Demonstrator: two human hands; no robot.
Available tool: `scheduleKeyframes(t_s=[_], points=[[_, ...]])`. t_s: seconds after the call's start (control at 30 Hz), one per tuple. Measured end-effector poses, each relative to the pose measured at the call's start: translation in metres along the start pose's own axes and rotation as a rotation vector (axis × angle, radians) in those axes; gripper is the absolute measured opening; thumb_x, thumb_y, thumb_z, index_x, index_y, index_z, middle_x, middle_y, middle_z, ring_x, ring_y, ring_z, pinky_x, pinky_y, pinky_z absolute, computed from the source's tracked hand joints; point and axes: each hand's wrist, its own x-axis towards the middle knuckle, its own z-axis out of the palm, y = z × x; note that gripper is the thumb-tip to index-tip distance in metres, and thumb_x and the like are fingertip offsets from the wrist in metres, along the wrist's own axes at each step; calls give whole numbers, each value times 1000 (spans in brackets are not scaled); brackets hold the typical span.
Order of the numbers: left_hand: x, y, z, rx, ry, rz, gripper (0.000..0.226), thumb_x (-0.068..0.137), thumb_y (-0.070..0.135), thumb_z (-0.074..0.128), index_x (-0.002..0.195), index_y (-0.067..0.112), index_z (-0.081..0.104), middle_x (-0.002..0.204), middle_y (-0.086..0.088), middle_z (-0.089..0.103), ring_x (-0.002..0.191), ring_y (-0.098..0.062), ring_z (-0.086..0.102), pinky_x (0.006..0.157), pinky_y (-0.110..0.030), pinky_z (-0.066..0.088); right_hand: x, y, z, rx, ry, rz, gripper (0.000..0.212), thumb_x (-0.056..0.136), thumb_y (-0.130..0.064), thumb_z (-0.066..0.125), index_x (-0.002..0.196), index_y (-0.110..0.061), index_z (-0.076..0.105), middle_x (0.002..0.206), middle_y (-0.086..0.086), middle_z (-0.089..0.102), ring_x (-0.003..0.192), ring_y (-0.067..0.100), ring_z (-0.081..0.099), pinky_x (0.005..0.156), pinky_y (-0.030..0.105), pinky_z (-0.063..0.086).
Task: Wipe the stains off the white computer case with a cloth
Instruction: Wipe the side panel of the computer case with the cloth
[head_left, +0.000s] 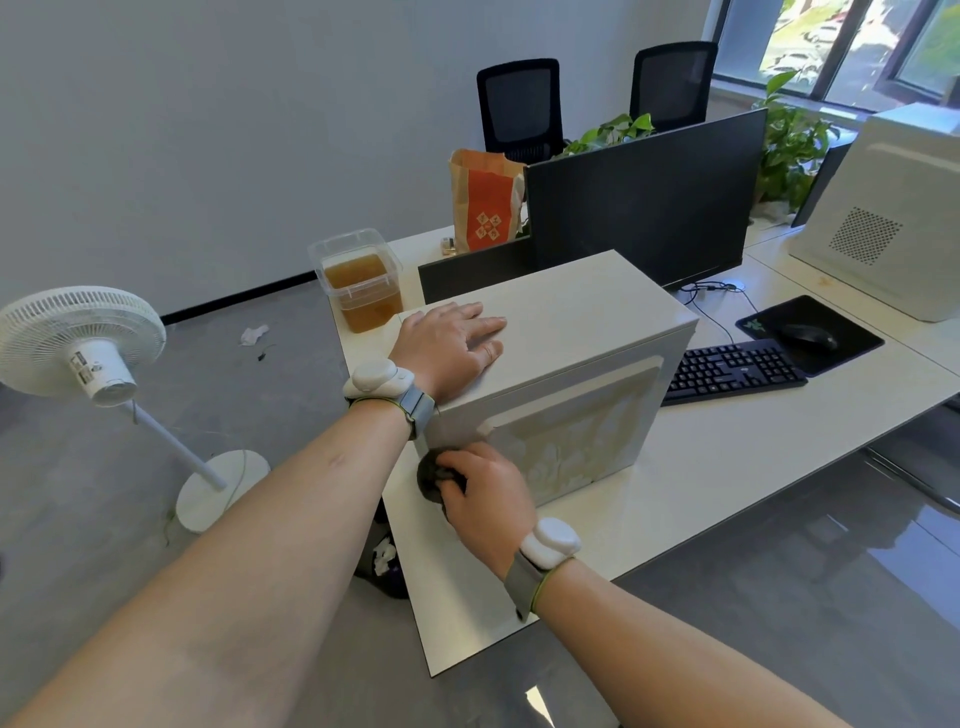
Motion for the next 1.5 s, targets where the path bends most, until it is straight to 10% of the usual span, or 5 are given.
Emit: scheduleKeyframes(t_s=[0.13, 0.3, 0.53, 0.73, 1.5], points=[[1, 0, -1, 4, 1, -4, 51, 99, 62, 35, 147, 50, 45, 161, 13, 39, 150, -18, 30, 122, -52, 21, 7, -14, -8, 114, 284, -214, 29, 88, -6, 65, 113, -17, 75, 107, -2, 67, 91, 20, 64, 78, 26, 53], [0, -1, -1, -4, -14, -10, 51, 100, 63, 34, 148, 50, 44, 161, 13, 38, 150, -19, 30, 121, -52, 21, 2, 16, 4, -77, -118, 107, 35, 94, -13, 57, 123, -25, 73, 121, 0, 64, 107, 27, 62, 82, 26, 46], [0, 2, -2, -10, 8, -14, 49, 100, 60, 37, 146, 49, 47, 160, 12, 40, 148, -18, 31, 121, -51, 21, 1, 11, -26, 116, 416, -55, 28, 87, -6, 65, 112, -13, 74, 106, -2, 63, 88, 15, 61, 74, 26, 53], [0, 1, -2, -10, 10, -4, 49, 101, 60, 36, 147, 48, 46, 160, 12, 40, 149, -18, 32, 121, -50, 22, 0, 43, -29, -55, 61, 109, 30, 87, -9, 62, 112, -18, 76, 109, -1, 62, 92, 25, 62, 78, 34, 53], [1, 3, -2, -5, 11, -9, 47, 101, 60, 38, 146, 49, 48, 160, 13, 39, 149, -18, 31, 121, -50, 22, 4, 44, -47, 248, 389, 231, 24, 85, -4, 66, 103, -20, 72, 99, -9, 60, 89, 2, 55, 80, 14, 45]])
